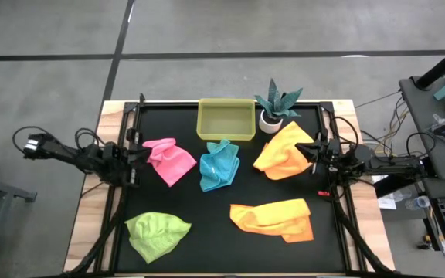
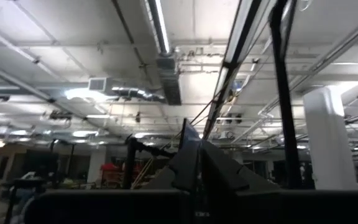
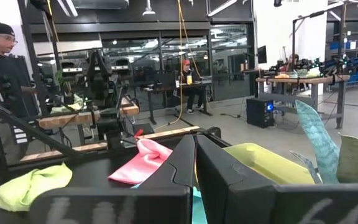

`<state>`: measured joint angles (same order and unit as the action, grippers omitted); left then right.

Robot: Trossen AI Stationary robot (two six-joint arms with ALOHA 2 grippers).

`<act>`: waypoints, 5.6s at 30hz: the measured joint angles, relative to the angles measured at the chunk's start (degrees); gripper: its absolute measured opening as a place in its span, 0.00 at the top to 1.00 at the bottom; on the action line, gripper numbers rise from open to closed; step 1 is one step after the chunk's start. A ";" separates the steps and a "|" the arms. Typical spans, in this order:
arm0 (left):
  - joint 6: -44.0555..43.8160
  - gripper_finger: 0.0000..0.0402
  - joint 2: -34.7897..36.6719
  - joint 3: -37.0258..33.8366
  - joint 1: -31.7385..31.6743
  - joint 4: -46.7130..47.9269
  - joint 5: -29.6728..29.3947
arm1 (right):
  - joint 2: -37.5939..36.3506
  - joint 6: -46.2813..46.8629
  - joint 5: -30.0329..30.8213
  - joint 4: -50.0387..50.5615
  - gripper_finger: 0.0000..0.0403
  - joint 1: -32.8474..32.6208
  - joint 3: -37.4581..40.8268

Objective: Fold microfiber towels
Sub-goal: Fold the top orange microfiber cloth

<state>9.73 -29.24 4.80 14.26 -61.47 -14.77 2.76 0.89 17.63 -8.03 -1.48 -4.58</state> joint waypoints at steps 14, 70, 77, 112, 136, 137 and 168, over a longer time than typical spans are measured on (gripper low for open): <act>5.71 0.98 -19.79 6.73 -0.11 -10.49 2.27 | 3.07 5.17 3.42 -2.53 0.98 0.00 -0.47; 5.72 0.98 -43.09 30.38 -5.31 24.48 1.90 | 74.45 -3.87 -1.66 -1.28 0.98 -0.02 -34.36; 11.46 0.98 -43.09 30.24 -5.31 24.50 1.88 | 78.24 2.61 -1.58 15.83 0.98 -0.02 -41.49; 11.70 0.98 -43.83 27.65 -5.31 24.65 -0.72 | 80.26 10.28 2.96 27.80 0.52 -2.07 -44.00; 11.61 0.98 -43.86 27.63 -5.31 24.65 -0.72 | 86.58 13.07 13.51 29.44 0.76 -2.44 -43.78; 11.59 0.98 -43.86 27.63 -5.31 24.65 -0.72 | 86.20 12.95 13.53 29.49 0.81 -2.61 -43.78; 3.74 0.61 -44.03 28.81 -5.31 21.35 1.10 | 63.55 -0.23 12.46 2.54 0.98 -6.54 -43.41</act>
<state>13.47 -73.28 33.61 8.95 -40.12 -13.66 66.31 0.65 30.09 -5.49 -8.01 -47.99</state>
